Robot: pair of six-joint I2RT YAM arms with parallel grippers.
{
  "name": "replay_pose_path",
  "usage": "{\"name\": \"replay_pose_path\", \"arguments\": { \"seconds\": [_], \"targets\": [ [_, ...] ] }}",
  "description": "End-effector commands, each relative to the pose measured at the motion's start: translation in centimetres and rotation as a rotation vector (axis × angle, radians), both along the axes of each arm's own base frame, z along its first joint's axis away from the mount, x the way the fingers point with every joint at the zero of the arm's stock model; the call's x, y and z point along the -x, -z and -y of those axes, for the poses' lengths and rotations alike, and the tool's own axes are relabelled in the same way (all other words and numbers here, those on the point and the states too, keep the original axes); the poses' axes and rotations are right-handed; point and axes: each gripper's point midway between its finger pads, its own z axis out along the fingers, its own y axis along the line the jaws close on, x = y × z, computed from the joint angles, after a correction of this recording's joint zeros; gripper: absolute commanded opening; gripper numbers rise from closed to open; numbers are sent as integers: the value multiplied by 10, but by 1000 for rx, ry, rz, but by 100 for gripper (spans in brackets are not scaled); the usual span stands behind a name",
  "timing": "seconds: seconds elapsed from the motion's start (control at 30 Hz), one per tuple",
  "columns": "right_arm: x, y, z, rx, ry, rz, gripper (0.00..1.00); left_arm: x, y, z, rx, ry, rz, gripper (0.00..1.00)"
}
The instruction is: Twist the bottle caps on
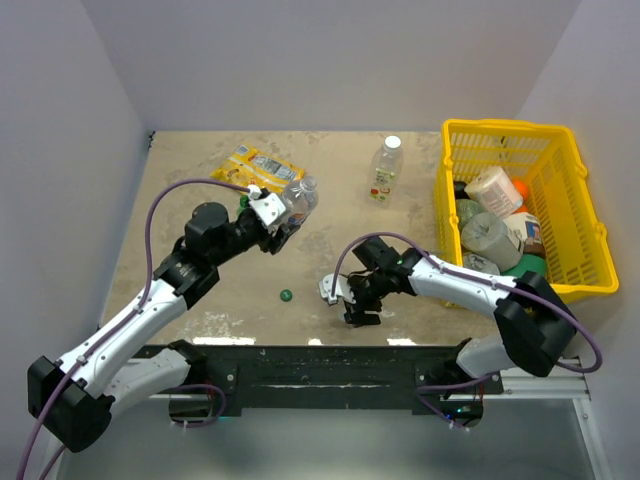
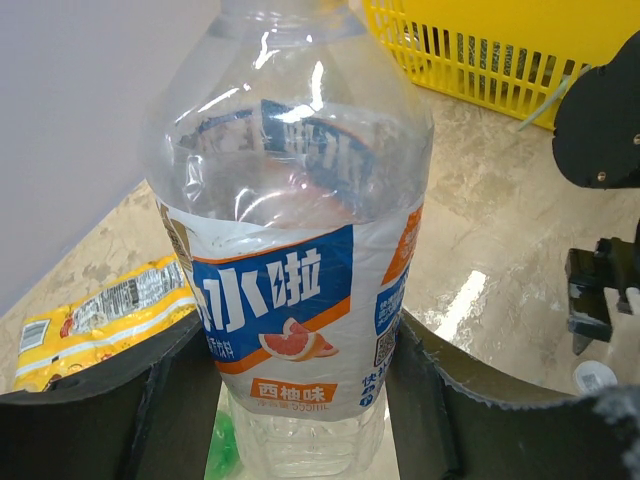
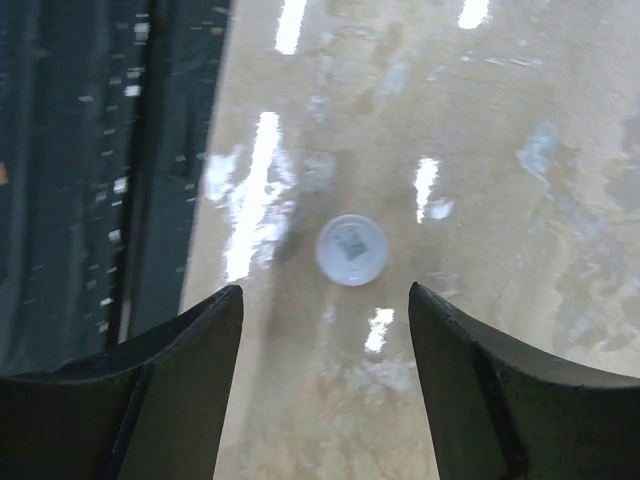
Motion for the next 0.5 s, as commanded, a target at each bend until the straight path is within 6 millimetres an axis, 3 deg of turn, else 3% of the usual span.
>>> {"name": "replay_pose_path", "arguments": {
  "seconds": [0.0,0.17,0.47],
  "targets": [
    [-42,0,-21,-54,95,163,70,-6,-40,-1,58,-12,93,0],
    [-43,10,-20,-32,92,191,69,-6,-40,-2,57,-15,92,0],
    [-9,19,-18,-17,-60,101,68,-8,-43,-7,53,-29,104,0]
  ]
}}
